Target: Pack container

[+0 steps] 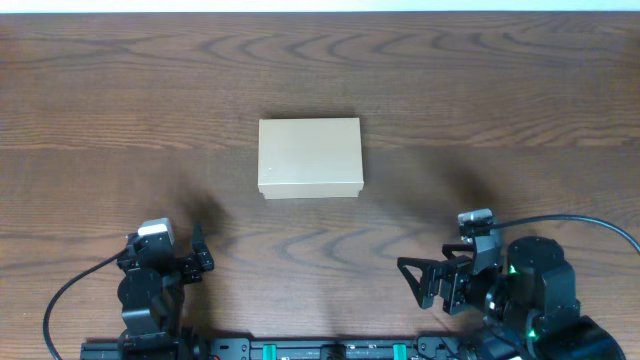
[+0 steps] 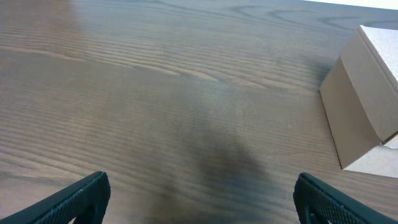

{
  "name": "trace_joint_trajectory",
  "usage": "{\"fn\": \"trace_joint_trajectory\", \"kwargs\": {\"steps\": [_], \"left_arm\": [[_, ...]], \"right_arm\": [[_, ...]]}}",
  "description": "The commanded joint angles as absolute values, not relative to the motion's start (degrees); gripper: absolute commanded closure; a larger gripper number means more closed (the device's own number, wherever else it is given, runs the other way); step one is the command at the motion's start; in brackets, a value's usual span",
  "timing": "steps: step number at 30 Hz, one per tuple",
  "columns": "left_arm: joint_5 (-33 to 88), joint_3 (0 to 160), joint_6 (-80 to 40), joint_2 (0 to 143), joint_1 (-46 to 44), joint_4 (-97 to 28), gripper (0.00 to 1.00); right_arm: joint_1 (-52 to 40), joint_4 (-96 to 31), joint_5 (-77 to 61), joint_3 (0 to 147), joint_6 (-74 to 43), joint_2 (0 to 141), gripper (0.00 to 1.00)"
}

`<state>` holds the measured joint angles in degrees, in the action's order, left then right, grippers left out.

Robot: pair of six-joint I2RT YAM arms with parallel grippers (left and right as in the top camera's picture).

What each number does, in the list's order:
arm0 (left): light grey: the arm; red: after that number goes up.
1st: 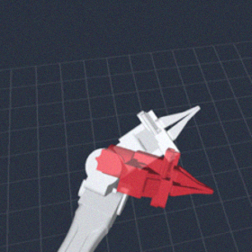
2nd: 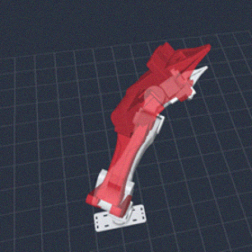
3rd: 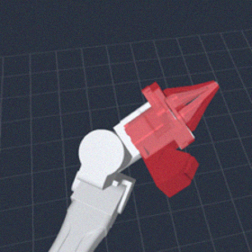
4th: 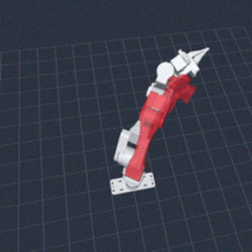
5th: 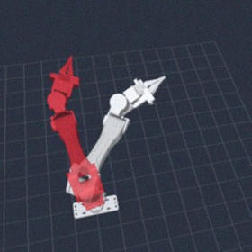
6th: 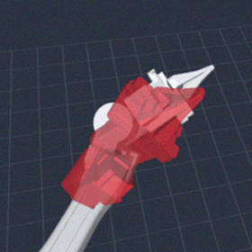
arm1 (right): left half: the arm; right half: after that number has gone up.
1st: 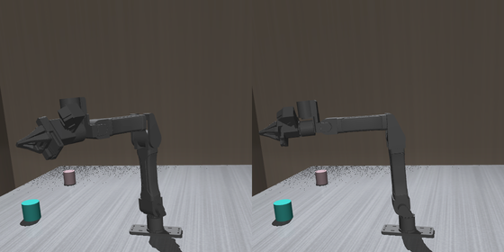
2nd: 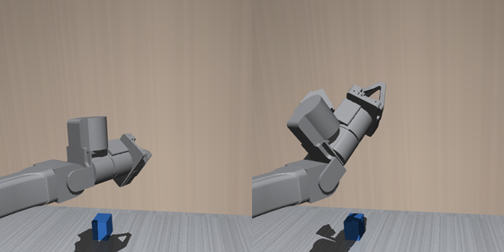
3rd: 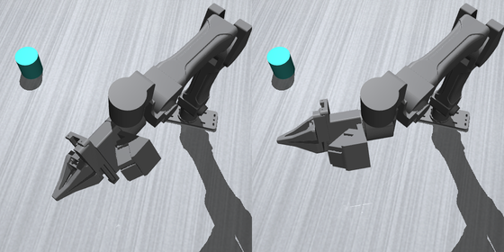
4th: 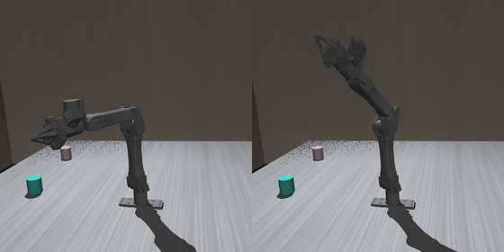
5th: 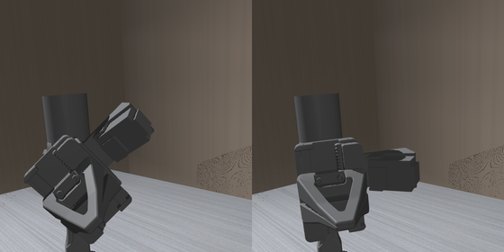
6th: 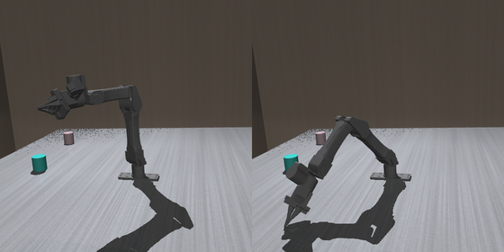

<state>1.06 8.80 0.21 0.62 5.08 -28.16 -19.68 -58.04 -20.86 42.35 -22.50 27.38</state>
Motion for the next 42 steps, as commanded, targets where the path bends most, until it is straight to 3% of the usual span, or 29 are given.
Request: {"fn": "trace_joint_trajectory", "kwargs": {"steps": [1,9,14,25,42], "left_arm": [[0.21,7.84,0.23,0.25,4.84,-28.08,0.05],[0.19,7.84,0.23,0.25,4.84,-28.08,0.05],[0.19,7.84,0.23,0.25,4.84,-28.08,0.05],[0.19,7.84,0.23,0.25,4.84,-28.08,0.05],[0.19,7.84,0.23,0.25,4.84,-28.05,0.05]], "right_arm": [[-20.18,-58.22,-17.34,42.19,-19.73,27.18,0.01],[-20.34,-58.00,-11.18,38.68,-4.27,19.92,0.01],[-20.34,-55.61,-5.28,30.33,-3.99,11.62,0.01],[-22.46,-49.74,-6.02,15.97,-4.21,1.67,0.01],[-25.91,-48.21,-6.24,10.76,-4.21,0.32,0.01]]}}
